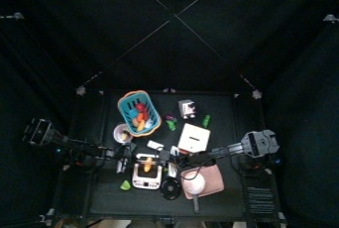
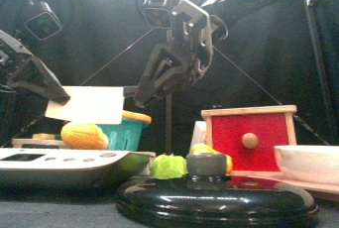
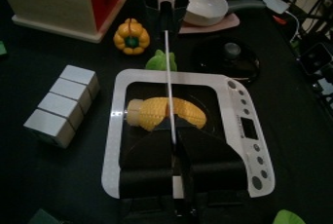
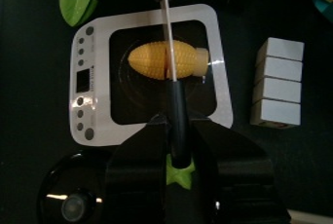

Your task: Cut corn

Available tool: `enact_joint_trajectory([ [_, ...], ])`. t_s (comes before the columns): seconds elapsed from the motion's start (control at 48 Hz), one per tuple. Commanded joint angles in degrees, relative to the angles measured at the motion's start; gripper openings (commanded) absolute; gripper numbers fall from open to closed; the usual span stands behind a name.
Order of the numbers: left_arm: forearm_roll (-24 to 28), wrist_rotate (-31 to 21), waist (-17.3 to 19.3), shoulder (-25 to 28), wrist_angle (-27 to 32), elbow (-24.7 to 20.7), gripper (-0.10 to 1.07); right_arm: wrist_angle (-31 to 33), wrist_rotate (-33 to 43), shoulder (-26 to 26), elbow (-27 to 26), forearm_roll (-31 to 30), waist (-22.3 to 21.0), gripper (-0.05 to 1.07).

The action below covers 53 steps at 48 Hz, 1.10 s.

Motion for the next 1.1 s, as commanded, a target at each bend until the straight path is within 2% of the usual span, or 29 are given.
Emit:
enact_joint_trajectory([
  [0.0, -0.44, 0.00, 0.00, 0.09, -0.18, -0.70, 0.28, -0.18, -0.09, -1.14, -1.67, 0.00, -0.09, 0.50],
  [0.396, -0.97, -0.09, 0.00, 0.35, 0.00, -0.53, 0.28, 0.18, 0.00, -0.62, -1.49, 0.00, 0.00, 0.50],
  [1.083, -3.52, -0.18, -0.62, 4.66, 0.70, -1.23, 0.28, 0.88, 0.26, 0.70, -1.67, 0.00, 0.62, 0.50],
])
